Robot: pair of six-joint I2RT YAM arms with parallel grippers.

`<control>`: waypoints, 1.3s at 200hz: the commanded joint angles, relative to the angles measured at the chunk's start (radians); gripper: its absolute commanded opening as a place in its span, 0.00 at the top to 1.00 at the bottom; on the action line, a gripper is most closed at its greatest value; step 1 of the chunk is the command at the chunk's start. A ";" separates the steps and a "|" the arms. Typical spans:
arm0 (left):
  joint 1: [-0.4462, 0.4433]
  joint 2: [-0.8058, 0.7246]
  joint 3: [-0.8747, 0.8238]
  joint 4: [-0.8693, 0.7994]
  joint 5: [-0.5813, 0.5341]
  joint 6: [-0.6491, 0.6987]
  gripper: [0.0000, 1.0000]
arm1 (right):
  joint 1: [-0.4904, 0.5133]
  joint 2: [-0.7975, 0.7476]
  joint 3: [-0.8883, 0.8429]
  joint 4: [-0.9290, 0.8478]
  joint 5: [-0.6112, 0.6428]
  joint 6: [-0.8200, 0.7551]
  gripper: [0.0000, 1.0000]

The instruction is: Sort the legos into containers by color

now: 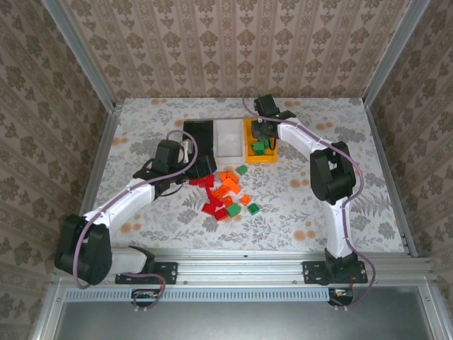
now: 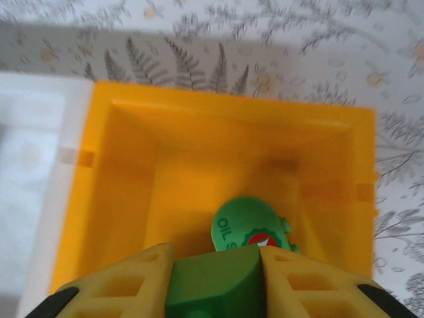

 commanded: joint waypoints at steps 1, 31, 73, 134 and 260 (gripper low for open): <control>0.023 -0.031 -0.019 -0.014 0.023 0.005 0.02 | 0.004 0.007 0.044 -0.072 -0.028 -0.007 0.58; 0.036 -0.049 -0.020 -0.029 0.023 0.010 0.02 | 0.013 -0.062 0.005 -0.052 0.017 -0.004 0.48; 0.040 -0.087 -0.055 -0.046 0.008 0.011 0.02 | 0.084 -0.296 -0.193 0.027 0.084 0.022 0.47; 0.040 -0.140 -0.211 -0.019 -0.004 -0.032 0.02 | 0.325 -0.401 -0.497 0.109 -0.030 0.057 0.60; 0.045 -0.266 -0.281 -0.061 -0.051 -0.028 0.02 | 0.372 -0.210 -0.532 0.110 -0.107 0.004 0.63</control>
